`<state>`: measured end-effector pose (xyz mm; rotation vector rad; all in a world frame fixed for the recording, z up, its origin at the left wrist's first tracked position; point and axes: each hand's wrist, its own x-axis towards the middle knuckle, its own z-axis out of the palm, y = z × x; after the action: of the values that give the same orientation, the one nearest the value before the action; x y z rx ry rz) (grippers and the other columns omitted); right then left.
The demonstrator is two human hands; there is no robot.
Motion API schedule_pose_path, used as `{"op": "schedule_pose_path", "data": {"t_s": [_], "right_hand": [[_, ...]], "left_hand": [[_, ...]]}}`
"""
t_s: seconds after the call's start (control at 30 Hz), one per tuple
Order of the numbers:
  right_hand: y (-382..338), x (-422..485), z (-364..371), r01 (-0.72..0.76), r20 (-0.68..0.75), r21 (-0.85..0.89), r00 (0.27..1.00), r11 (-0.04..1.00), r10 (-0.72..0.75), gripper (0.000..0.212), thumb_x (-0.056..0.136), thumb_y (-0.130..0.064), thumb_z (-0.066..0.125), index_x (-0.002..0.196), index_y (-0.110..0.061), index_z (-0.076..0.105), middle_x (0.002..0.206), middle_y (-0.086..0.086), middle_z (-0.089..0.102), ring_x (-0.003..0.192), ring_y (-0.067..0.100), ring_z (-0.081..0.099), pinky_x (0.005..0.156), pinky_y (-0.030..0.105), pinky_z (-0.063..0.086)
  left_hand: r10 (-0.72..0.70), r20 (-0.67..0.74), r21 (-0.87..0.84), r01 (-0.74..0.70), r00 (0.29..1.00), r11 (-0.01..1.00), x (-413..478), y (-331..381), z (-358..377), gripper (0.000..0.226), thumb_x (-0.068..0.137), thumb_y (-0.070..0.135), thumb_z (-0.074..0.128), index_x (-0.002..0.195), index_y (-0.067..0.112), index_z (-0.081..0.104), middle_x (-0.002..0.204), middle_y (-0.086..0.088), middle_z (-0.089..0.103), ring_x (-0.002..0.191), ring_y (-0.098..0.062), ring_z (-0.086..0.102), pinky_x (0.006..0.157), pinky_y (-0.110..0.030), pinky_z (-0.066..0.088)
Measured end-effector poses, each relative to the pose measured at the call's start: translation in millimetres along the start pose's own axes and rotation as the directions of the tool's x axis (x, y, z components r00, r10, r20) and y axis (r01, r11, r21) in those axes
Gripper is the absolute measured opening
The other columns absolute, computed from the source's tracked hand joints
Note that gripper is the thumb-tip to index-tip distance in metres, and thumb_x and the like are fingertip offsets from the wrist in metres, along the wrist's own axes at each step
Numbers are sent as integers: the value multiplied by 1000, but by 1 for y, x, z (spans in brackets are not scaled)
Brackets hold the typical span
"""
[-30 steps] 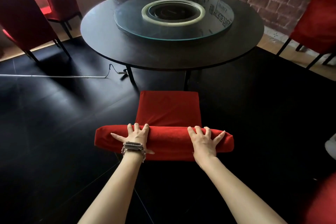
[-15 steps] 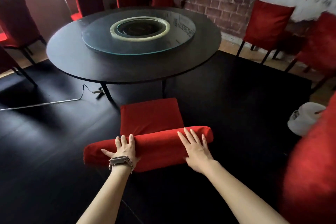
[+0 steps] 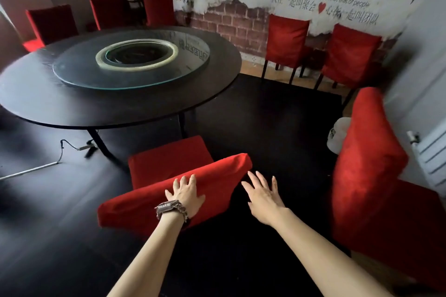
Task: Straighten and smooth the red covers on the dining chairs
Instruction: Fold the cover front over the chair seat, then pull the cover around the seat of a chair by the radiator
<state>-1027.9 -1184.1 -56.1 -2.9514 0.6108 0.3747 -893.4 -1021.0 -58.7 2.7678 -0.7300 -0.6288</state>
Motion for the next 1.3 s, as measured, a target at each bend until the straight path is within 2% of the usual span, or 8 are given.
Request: {"op": "schedule_pose_path", "data": {"t_s": [0.23,0.4,0.6,0.83,1.13,1.3], "right_hand": [[27,-26,-17,-63,-109,-54,992,997,57,45,95,-15,50,139,-17,40,160,10,6,148,25,-5,111,63,-7],[72,-49,-27,-192,-200,-27,963,981,183,39,95,-16,49,134,-17,45,159,8,12,148,24,0,108,67,-7],[144,-74,-33,-350,-290,77,888,934,357,36,95,-18,49,131,-20,47,157,7,16,147,22,5,109,67,-3],[234,-89,-45,-405,-383,164,815,900,436,38,96,-24,47,134,-24,47,153,1,23,143,18,18,112,62,2],[312,-87,-60,-477,-369,270,751,836,548,65,94,-56,42,147,-21,27,155,4,15,142,24,20,111,62,15],[333,-70,-60,-492,-284,379,744,784,605,84,86,-69,42,150,-21,17,158,8,6,146,27,10,111,64,11]], "left_hand": [[125,-94,-51,-131,988,990,-8,46,-12,74,94,34,51,152,18,8,157,-7,16,146,-30,4,115,-53,15],[230,-104,-34,-235,968,971,-4,104,-13,73,94,31,51,152,19,7,157,-7,15,146,-31,3,115,-51,15],[375,-110,1,-377,921,926,0,193,-1,74,95,32,51,152,19,7,156,-5,18,146,-29,5,115,-47,19],[456,-77,14,-457,886,890,16,292,14,74,96,31,51,152,18,5,156,-4,18,146,-28,5,115,-46,20],[468,-51,19,-467,882,884,42,359,23,74,96,30,51,152,18,5,155,-5,18,146,-29,6,114,-47,22],[497,-46,52,-494,867,868,73,396,16,74,96,28,51,152,17,5,155,-5,19,146,-29,7,113,-47,23]]}}
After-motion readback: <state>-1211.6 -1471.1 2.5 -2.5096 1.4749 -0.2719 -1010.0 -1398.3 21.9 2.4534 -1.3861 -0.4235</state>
